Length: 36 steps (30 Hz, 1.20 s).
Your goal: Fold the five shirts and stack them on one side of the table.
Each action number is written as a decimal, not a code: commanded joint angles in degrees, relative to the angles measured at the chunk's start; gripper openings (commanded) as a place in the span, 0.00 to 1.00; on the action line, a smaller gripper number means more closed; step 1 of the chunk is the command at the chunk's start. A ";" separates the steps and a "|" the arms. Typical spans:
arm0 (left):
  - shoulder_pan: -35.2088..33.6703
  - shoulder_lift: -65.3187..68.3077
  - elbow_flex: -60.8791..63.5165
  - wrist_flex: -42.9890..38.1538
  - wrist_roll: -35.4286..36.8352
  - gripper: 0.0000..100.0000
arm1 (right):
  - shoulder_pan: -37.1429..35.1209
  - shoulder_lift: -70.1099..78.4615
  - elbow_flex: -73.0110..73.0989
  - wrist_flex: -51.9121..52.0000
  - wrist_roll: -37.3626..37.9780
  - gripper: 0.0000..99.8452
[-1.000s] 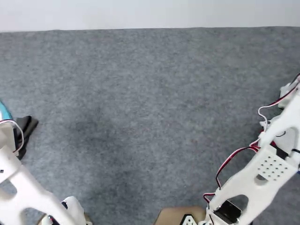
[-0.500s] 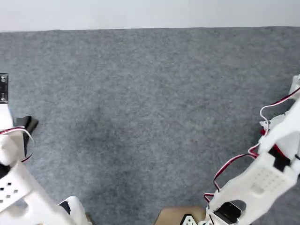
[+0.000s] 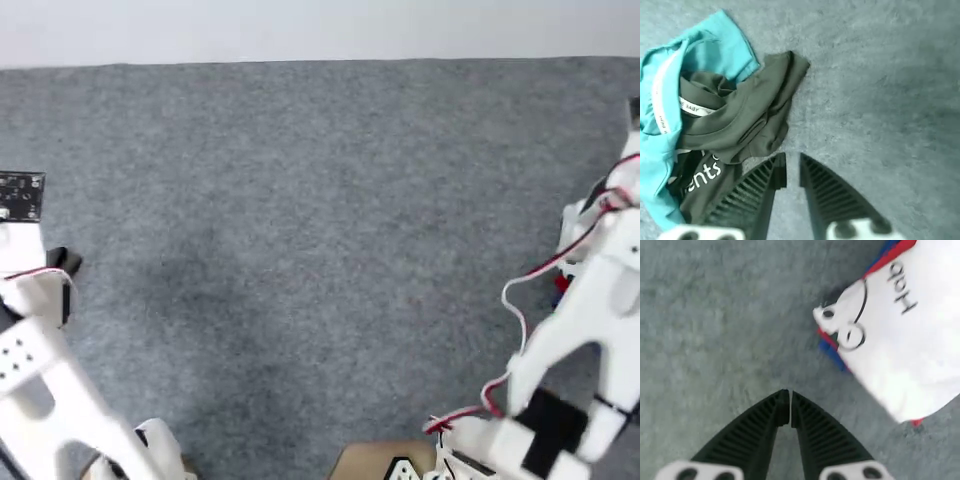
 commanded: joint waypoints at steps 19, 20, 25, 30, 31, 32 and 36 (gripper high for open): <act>-6.24 57.93 -38.99 -6.15 -14.86 0.19 | -0.22 -19.56 18.64 2.15 -0.26 0.01; -6.24 60.31 -41.45 -6.07 -14.77 0.19 | -0.22 -19.91 18.64 2.15 -0.26 0.01; -5.98 69.98 -49.01 -5.98 -14.68 0.18 | -0.22 -21.76 19.78 2.24 -0.35 0.01; -4.57 73.85 -53.32 -2.02 -14.77 0.00 | -0.22 -24.57 22.95 2.24 -0.35 0.01; -3.87 73.49 -54.20 0.44 -14.77 0.01 | -0.22 -25.27 23.56 2.24 -0.35 0.01; -3.16 72.97 -55.34 3.16 -14.77 0.00 | -0.22 -26.07 24.18 2.24 -0.35 0.01; 0.26 68.92 -61.41 13.36 -13.98 0.00 | -0.22 -28.35 24.79 2.24 -0.35 0.01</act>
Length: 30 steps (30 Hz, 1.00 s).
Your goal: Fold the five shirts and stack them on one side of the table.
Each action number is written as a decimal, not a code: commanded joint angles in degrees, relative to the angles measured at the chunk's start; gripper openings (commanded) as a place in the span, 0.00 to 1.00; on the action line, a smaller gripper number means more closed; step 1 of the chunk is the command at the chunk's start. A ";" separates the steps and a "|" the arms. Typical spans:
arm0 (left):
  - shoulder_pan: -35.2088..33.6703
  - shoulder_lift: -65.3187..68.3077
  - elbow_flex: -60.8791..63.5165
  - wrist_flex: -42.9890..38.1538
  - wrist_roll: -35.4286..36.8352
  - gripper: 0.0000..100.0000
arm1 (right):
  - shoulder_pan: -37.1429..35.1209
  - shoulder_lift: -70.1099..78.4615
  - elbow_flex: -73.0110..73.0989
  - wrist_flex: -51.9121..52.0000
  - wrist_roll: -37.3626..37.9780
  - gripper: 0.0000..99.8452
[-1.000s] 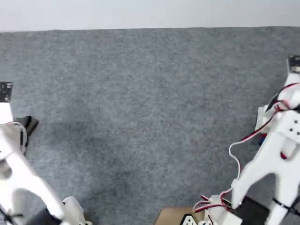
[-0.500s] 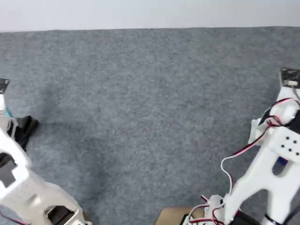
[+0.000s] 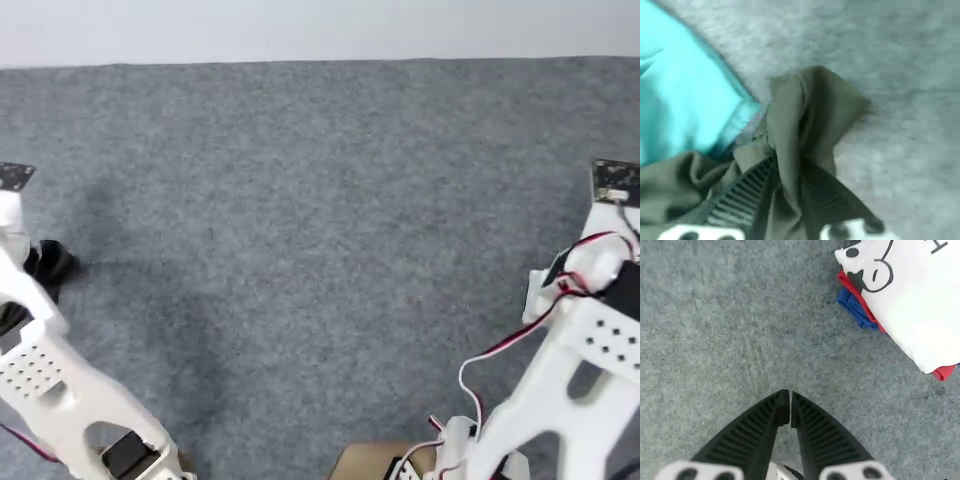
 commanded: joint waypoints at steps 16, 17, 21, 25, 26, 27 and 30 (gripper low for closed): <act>30.07 -30.77 -41.36 14.42 25.05 0.00 | -0.22 -5.58 -0.26 2.24 -0.35 0.01; 32.70 -31.74 -44.09 14.42 25.14 0.00 | -0.22 -5.58 -0.26 2.24 -0.35 0.01; 42.99 -33.93 -52.26 11.96 25.14 0.00 | -0.22 -5.58 -0.26 2.24 -0.35 0.01; 47.21 -34.55 -54.46 9.58 24.97 0.00 | -0.22 -5.58 -0.26 2.24 -0.35 0.01; 47.12 -34.46 -54.46 10.11 24.97 0.00 | -0.22 -5.58 -0.26 2.24 -0.35 0.01; 47.12 -34.29 -54.46 11.60 24.97 0.00 | -0.22 -5.58 -0.26 2.24 -0.35 0.01; 45.89 -33.93 -53.23 16.70 25.14 0.00 | -0.40 -5.58 -0.26 2.24 -0.35 0.01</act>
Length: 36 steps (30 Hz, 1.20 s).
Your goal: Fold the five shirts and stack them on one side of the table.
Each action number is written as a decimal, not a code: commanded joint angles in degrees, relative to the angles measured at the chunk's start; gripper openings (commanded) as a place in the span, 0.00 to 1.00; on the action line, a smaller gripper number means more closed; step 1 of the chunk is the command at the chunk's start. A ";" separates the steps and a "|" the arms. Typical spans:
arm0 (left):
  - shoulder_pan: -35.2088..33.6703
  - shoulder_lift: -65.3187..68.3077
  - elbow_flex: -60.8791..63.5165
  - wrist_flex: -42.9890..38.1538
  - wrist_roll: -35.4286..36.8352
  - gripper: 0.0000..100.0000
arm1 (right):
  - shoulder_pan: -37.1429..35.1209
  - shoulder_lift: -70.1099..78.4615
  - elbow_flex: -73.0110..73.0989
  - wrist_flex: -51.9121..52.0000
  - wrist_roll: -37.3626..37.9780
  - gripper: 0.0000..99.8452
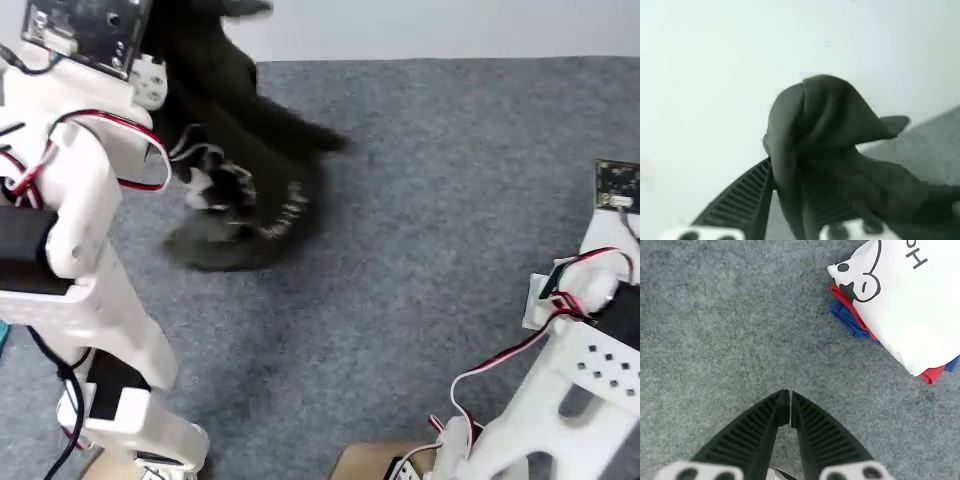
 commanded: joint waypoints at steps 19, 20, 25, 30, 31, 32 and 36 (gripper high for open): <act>-33.93 -1.32 70.55 -12.75 -12.48 0.00 | -22.99 -0.84 -0.26 2.07 -0.70 0.01; -35.87 -1.32 72.57 -14.86 -13.36 0.00 | -25.01 -0.75 -0.26 1.98 -0.70 0.01; -44.40 -1.32 78.90 -22.51 -18.37 0.02 | -33.54 -0.13 -0.26 -0.57 -0.70 0.01; -50.99 -1.23 80.57 -25.05 -19.60 0.12 | -41.45 6.64 -0.62 -1.63 -0.79 0.01; -51.87 -1.23 80.75 -25.41 -19.60 0.13 | -43.38 8.31 -0.70 -1.71 -0.79 0.01; -52.84 -1.23 80.75 -25.49 -19.69 0.14 | -45.41 9.71 -0.70 -2.15 -0.70 0.01; -56.35 -1.14 80.84 -25.23 -22.51 0.14 | -52.97 13.93 -0.88 -5.05 -0.70 0.09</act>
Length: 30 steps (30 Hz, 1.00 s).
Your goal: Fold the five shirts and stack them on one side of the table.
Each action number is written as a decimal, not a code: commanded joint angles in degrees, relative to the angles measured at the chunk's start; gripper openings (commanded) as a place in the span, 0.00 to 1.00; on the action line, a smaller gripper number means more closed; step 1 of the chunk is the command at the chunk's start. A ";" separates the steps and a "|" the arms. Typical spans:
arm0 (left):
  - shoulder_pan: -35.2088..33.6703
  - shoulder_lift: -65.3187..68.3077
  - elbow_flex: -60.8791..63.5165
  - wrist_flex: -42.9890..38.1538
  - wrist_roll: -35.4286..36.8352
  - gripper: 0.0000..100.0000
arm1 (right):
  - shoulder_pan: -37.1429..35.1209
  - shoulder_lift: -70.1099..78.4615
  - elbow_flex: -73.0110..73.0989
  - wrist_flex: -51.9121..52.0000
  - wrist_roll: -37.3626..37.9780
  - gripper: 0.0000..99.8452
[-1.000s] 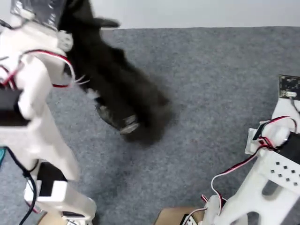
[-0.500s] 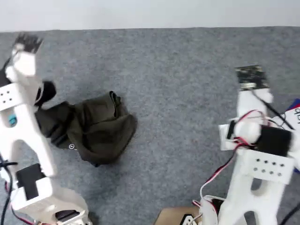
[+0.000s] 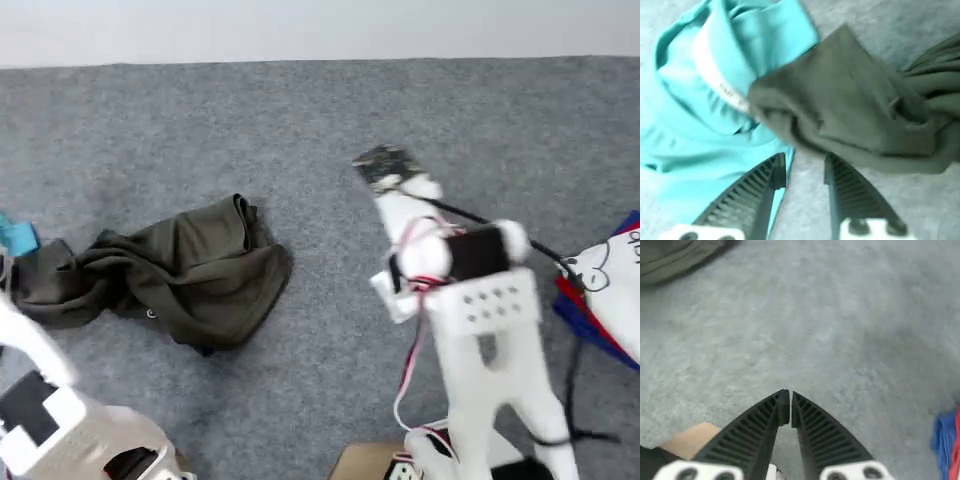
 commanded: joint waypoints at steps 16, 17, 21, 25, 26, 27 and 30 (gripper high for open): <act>-16.79 6.95 1.63 -2.46 -4.22 0.14 | -29.32 30.90 -20.40 -10.77 -0.62 0.18; -17.32 6.95 1.63 -2.46 -4.22 0.14 | -30.73 33.01 -21.71 -10.77 -0.70 0.18; -19.34 6.95 1.63 -2.37 -4.22 0.14 | -35.12 41.54 -26.29 -11.38 -0.70 0.18; -21.36 6.86 1.71 -2.37 -4.13 0.14 | -37.67 49.27 -31.30 -12.00 -0.44 0.18; -21.98 6.86 1.71 -2.37 -4.13 0.14 | -37.85 51.12 -32.88 -12.00 -0.44 0.18; -22.51 6.86 1.71 -2.37 -4.13 0.14 | -37.85 52.88 -34.46 -12.00 -0.44 0.18; -23.74 6.95 1.71 -2.37 -4.13 0.14 | -37.85 57.80 -39.03 -12.00 -0.53 0.17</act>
